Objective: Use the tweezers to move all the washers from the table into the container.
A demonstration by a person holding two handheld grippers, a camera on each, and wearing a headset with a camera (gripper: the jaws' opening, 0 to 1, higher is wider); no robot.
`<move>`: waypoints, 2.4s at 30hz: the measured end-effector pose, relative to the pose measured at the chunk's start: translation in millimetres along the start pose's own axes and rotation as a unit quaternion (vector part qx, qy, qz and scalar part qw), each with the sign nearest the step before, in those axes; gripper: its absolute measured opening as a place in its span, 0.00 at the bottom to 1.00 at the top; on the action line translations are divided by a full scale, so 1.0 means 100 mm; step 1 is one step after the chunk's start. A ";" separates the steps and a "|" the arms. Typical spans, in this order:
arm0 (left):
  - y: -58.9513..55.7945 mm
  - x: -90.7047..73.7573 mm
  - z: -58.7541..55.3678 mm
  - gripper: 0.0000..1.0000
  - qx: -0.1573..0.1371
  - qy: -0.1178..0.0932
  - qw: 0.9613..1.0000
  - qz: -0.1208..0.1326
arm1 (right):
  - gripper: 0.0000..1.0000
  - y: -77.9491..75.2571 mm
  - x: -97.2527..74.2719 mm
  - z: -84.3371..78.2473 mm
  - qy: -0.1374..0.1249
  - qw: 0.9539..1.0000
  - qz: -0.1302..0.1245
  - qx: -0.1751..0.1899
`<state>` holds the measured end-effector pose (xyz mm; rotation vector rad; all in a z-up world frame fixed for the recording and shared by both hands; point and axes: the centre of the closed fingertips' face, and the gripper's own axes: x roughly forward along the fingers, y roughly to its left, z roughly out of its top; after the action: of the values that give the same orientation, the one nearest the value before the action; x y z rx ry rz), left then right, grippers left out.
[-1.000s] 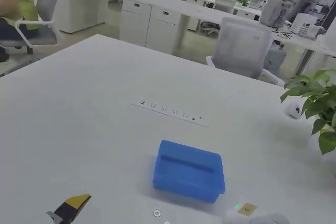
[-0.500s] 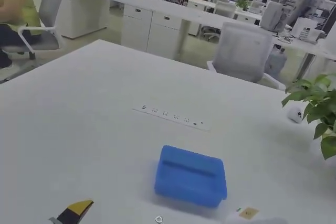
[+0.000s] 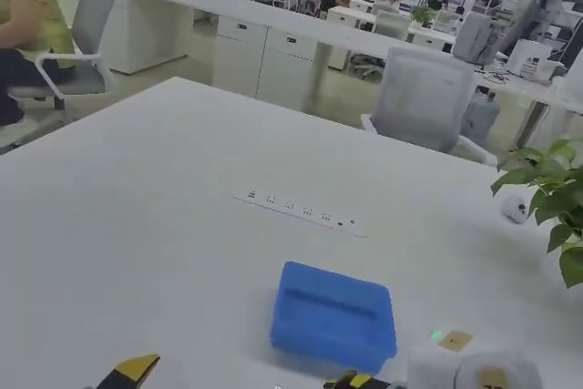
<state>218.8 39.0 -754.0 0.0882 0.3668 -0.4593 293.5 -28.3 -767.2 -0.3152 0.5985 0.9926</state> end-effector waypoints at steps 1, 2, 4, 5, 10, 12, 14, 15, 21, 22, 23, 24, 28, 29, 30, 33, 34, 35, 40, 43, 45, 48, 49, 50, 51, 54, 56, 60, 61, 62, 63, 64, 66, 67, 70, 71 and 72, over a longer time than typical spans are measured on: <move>0.00 0.00 -0.01 0.98 -0.001 0.002 1.000 0.000 | 0.02 -0.01 0.01 0.03 -0.001 1.000 0.000 -0.006; 0.01 0.00 -0.01 0.98 0.000 0.004 1.000 0.001 | 0.02 -0.03 0.01 0.08 -0.004 1.000 -0.002 -0.013; 0.00 0.00 -0.01 0.98 0.001 0.004 1.000 0.001 | 0.02 -0.06 0.02 0.14 -0.007 1.000 -0.003 -0.020; 0.00 0.00 -0.01 0.98 0.003 0.002 1.000 0.001 | 0.02 -0.09 0.04 0.19 -0.010 1.000 -0.004 -0.025; 0.00 0.01 -0.03 0.97 0.008 0.006 1.000 0.002 | 0.02 -0.25 0.11 0.36 -0.023 0.999 -0.017 -0.039; 0.00 0.01 -0.04 0.97 0.010 0.009 1.000 0.001 | 0.02 -0.30 0.14 0.44 -0.030 0.999 -0.021 -0.039; 0.00 0.01 -0.05 0.98 0.016 0.010 1.000 0.002 | 0.02 -0.36 0.18 0.51 -0.037 0.998 -0.029 -0.040; 0.00 0.01 -0.05 0.98 0.018 0.011 1.000 0.003 | 0.02 -0.40 0.19 0.55 -0.044 0.997 -0.041 -0.040; -0.03 0.03 -0.10 0.98 0.035 0.023 0.999 0.001 | 0.02 -0.61 0.38 0.68 -0.058 0.996 -0.066 -0.017; -0.03 0.03 -0.10 0.98 0.035 0.024 0.999 0.001 | 0.02 -0.62 0.42 0.70 -0.059 0.996 -0.065 -0.016; -0.03 0.03 -0.11 0.98 0.035 0.025 0.999 0.001 | 0.02 -0.63 0.47 0.71 -0.058 0.996 -0.064 -0.015; -0.02 0.03 -0.12 0.98 0.034 0.026 0.999 0.001 | 0.02 -0.63 0.51 0.72 -0.056 0.996 -0.063 -0.017; -0.01 0.03 -0.12 0.99 0.038 0.028 0.999 0.005 | 0.02 -0.66 0.69 0.66 -0.044 0.997 -0.059 -0.011; -0.01 0.03 -0.12 0.99 0.039 0.028 0.999 0.006 | 0.02 -0.67 0.72 0.64 -0.040 0.997 -0.061 -0.011; 0.00 0.03 -0.13 0.99 0.039 0.029 0.999 0.007 | 0.02 -0.69 0.75 0.61 -0.037 0.997 -0.061 -0.012; 0.01 0.03 -0.14 0.99 0.040 0.032 0.999 0.010 | 0.02 -0.72 0.86 0.52 -0.025 0.998 -0.058 -0.003; 0.02 0.03 -0.14 0.99 0.039 0.032 0.999 0.011 | 0.02 -0.73 0.88 0.50 -0.020 0.998 -0.057 -0.003; 0.02 0.03 -0.14 0.99 0.039 0.032 0.999 0.012 | 0.02 -0.73 0.91 0.49 -0.016 0.998 -0.056 -0.002; 0.03 0.03 -0.18 0.99 0.034 0.041 0.998 0.012 | 0.02 -0.78 1.00 0.43 -0.014 0.998 -0.052 0.018; 0.03 0.03 -0.18 0.99 0.035 0.043 0.998 0.013 | 0.02 -0.79 1.04 0.39 -0.013 0.998 -0.050 0.027; 0.03 0.04 -0.19 0.99 0.035 0.046 0.998 0.013 | 0.02 -0.80 1.06 0.36 -0.010 0.998 -0.050 0.028; 0.02 0.04 -0.20 0.99 0.035 0.050 0.998 0.010 | 0.03 -0.81 1.08 0.31 -0.005 0.998 -0.052 0.029; 0.02 0.04 -0.21 0.98 0.037 0.051 0.998 0.010 | 0.03 -0.82 1.09 0.30 -0.006 0.998 -0.053 0.031; 0.02 0.04 -0.21 0.98 0.038 0.052 0.998 0.010 | 0.03 -0.83 1.10 0.29 -0.005 0.998 -0.053 0.035; 0.02 0.04 -0.21 0.98 0.039 0.053 0.998 0.010 | 0.03 -0.83 1.10 0.28 -0.008 0.998 -0.052 0.041; 0.02 0.05 -0.22 0.98 0.040 0.054 0.998 0.011 | 0.03 -0.84 1.11 0.30 -0.013 0.997 -0.056 0.047; 0.03 0.05 -0.22 0.98 0.040 0.055 0.998 0.012 | 0.03 -0.84 1.11 0.30 -0.014 0.997 -0.056 0.051; 0.03 0.05 -0.22 0.98 0.040 0.054 0.998 0.012 | 0.03 -0.85 1.11 0.30 -0.013 0.997 -0.056 0.047; 0.03 0.04 -0.22 0.98 0.040 0.055 0.998 0.012 | 0.03 -0.86 1.11 0.30 -0.013 0.997 -0.058 0.046; 0.03 0.04 -0.23 0.98 0.039 0.056 0.998 0.012 | 0.03 -0.86 1.11 0.30 -0.011 0.997 -0.061 0.041; 0.03 0.04 -0.23 0.98 0.039 0.057 0.998 0.012 | 0.03 -0.86 1.10 0.29 -0.010 0.997 -0.062 0.038; 0.03 0.04 -0.23 0.97 0.040 0.057 0.997 0.011 | 0.03 -0.86 1.10 0.29 -0.008 0.997 -0.062 0.036; 0.02 0.04 -0.23 0.97 0.042 0.057 0.997 0.011 | 0.04 -0.86 1.09 0.27 -0.004 0.997 -0.064 0.036; 0.02 0.04 -0.22 0.97 0.043 0.056 0.997 0.011 | 0.04 -0.86 1.08 0.27 -0.004 0.997 -0.065 0.036; 0.03 0.04 -0.22 0.97 0.045 0.057 0.997 0.013 | 0.04 -0.85 1.06 0.25 0.000 0.997 -0.068 0.039; 0.03 0.04 -0.23 0.97 0.045 0.057 0.997 0.013 | 0.03 -0.85 1.06 0.25 0.002 0.997 -0.066 0.041; 0.03 0.04 -0.23 0.97 0.045 0.057 0.997 0.014 | 0.03 -0.84 1.07 0.25 0.004 0.997 -0.064 0.040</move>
<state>215.7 43.7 -776.3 0.2073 0.4561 -0.4449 416.6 14.1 -812.9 -0.2826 0.6167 0.8429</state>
